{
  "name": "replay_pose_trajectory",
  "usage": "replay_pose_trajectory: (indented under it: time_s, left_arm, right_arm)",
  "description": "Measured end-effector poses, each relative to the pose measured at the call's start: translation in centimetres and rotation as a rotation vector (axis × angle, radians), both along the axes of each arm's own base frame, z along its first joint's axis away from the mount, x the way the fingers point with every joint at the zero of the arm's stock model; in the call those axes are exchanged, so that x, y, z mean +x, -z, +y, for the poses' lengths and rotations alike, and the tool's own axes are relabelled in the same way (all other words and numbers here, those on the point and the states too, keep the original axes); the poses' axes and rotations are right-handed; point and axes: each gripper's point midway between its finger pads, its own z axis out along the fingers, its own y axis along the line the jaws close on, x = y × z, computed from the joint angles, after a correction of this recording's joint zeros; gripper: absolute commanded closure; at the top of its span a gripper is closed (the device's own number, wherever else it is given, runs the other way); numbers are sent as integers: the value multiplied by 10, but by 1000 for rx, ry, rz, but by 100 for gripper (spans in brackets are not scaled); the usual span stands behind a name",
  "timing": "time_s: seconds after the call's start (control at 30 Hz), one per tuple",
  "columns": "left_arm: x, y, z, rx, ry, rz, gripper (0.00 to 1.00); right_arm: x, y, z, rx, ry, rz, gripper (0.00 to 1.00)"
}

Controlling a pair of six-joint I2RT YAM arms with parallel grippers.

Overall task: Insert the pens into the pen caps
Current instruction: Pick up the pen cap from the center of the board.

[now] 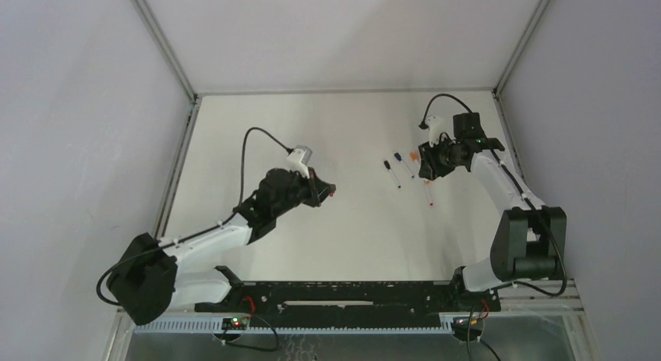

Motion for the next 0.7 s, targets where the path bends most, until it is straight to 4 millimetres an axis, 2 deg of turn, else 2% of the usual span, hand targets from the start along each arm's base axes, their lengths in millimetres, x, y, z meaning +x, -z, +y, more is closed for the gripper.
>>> replay_pose_trajectory:
  time_s: [0.07, 0.13, 0.33, 0.7]
  left_arm:
    - [-7, -1, 1, -47, 14, -29, 100]
    - [-12, -10, 0, -105, 29, -66, 100]
    - [-15, -54, -5, -248, 54, -191, 100]
    - [-16, -65, -5, -296, 55, -231, 100]
  right_arm:
    - [3, 17, -7, -39, 41, 47, 57]
    - [5, 34, -13, -76, 77, 95, 59]
    - [2, 76, -24, -142, 149, 227, 69]
    - [-12, 111, -31, -187, 190, 364, 71]
